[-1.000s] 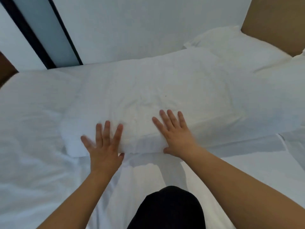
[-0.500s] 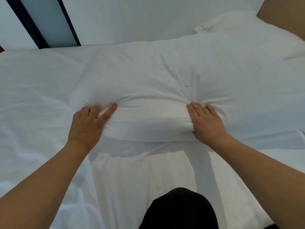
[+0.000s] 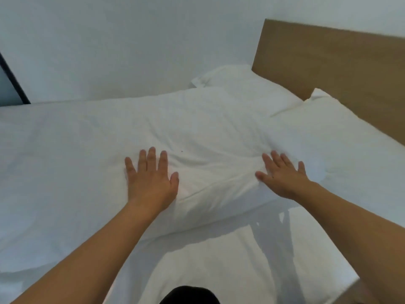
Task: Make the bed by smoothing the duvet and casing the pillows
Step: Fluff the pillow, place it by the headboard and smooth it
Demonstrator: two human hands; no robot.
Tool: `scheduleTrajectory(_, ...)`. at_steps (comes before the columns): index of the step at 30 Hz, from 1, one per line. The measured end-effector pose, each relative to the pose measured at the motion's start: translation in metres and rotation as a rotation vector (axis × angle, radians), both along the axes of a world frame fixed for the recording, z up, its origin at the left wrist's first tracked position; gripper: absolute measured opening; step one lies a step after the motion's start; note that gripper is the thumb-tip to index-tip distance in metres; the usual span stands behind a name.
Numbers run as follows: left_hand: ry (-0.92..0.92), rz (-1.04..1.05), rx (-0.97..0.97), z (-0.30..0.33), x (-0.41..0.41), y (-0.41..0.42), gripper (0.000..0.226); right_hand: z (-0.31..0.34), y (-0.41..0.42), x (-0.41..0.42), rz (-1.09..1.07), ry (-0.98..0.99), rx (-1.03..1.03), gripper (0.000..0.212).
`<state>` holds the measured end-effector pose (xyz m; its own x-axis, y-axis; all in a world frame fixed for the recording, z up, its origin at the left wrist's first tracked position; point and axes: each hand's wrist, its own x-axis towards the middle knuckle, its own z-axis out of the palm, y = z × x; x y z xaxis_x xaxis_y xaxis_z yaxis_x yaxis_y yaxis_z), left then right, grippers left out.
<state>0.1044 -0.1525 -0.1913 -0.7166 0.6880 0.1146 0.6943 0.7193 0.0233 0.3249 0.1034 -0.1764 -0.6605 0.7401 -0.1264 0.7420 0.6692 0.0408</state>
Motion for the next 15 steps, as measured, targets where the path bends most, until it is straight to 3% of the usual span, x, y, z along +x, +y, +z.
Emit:
scheduleTrajectory(4,-0.026,-0.245,0.111,0.04,0.061,0.098,0.066,0.019,0.06,0.053,-0.083,0.185,0.091,0.065)
scheduleTrajectory(9,-0.161,-0.436,0.258,0.058,0.147,0.236,0.063,0.028,0.16,0.133,-0.378,0.213,0.158,0.07)
scheduleTrajectory(10,-0.278,-0.45,0.34,0.059,0.17,0.263,0.061,0.03,0.181,0.147,-0.418,0.22,0.172,0.07)
scheduleTrajectory(13,-0.893,-0.287,0.575,0.056,0.24,0.337,0.054,0.026,0.241,0.189,-0.494,0.243,0.185,0.073)
scheduleTrajectory(15,-1.186,-0.124,0.505,0.039,0.279,0.377,0.062,0.017,0.274,0.217,-0.545,0.234,0.14,0.084)
